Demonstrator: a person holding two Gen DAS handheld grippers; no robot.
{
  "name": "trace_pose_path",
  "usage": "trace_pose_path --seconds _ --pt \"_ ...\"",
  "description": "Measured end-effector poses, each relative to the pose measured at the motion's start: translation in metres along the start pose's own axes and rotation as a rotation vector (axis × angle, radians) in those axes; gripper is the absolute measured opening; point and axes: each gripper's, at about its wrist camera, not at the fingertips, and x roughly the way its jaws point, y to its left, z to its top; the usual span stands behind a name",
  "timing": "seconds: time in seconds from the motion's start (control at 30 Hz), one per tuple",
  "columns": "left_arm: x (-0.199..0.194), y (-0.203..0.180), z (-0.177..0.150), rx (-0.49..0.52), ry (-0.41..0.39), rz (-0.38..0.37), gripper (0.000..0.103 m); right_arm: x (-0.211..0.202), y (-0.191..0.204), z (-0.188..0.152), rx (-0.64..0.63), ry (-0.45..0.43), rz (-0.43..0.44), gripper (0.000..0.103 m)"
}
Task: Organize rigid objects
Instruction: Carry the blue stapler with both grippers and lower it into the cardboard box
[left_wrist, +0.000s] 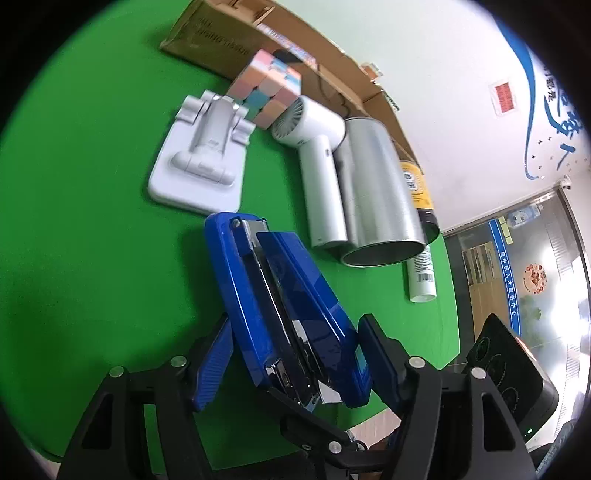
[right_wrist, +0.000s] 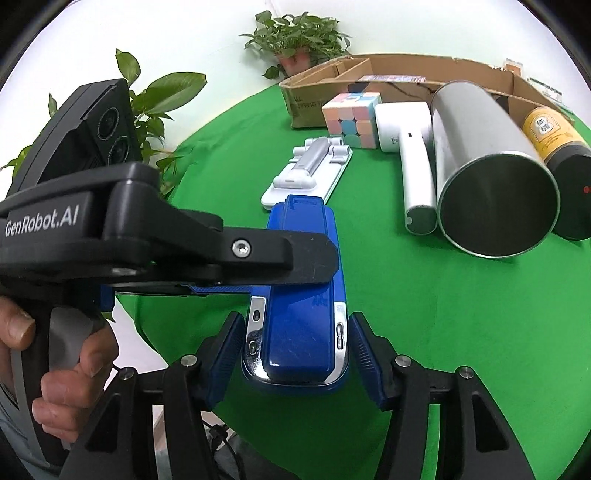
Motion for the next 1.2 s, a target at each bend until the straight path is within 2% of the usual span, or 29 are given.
trace_pose_path --seconds 0.13,0.37,0.53,0.7,0.8,0.87,1.03,1.2 --pt "-0.01 -0.014 0.007 0.053 -0.04 -0.007 0.066 -0.022 0.009 -0.002 -0.012 -0.058 -0.016 0.056" --pt "-0.029 -0.042 0.036 0.152 -0.102 -0.011 0.066 -0.049 0.017 0.023 -0.023 -0.175 -0.041 0.056" --pt "-0.037 -0.059 0.068 0.222 -0.134 -0.009 0.066 -0.062 0.013 0.059 -0.011 -0.213 -0.05 0.056" --pt "-0.042 -0.066 0.114 0.246 -0.147 -0.027 0.066 -0.063 0.008 0.104 -0.009 -0.242 -0.069 0.056" --pt "-0.042 -0.069 0.143 0.273 -0.146 -0.028 0.064 -0.059 0.003 0.136 0.003 -0.234 -0.079 0.056" --pt "-0.039 -0.071 0.163 0.28 -0.143 -0.021 0.059 -0.052 -0.001 0.154 0.012 -0.225 -0.09 0.055" --pt "-0.023 -0.066 0.223 0.291 -0.113 0.021 0.056 -0.021 -0.02 0.218 0.075 -0.153 -0.085 0.055" --pt "0.006 -0.043 0.281 0.249 -0.04 0.018 0.055 0.021 -0.039 0.269 0.136 -0.077 -0.088 0.055"
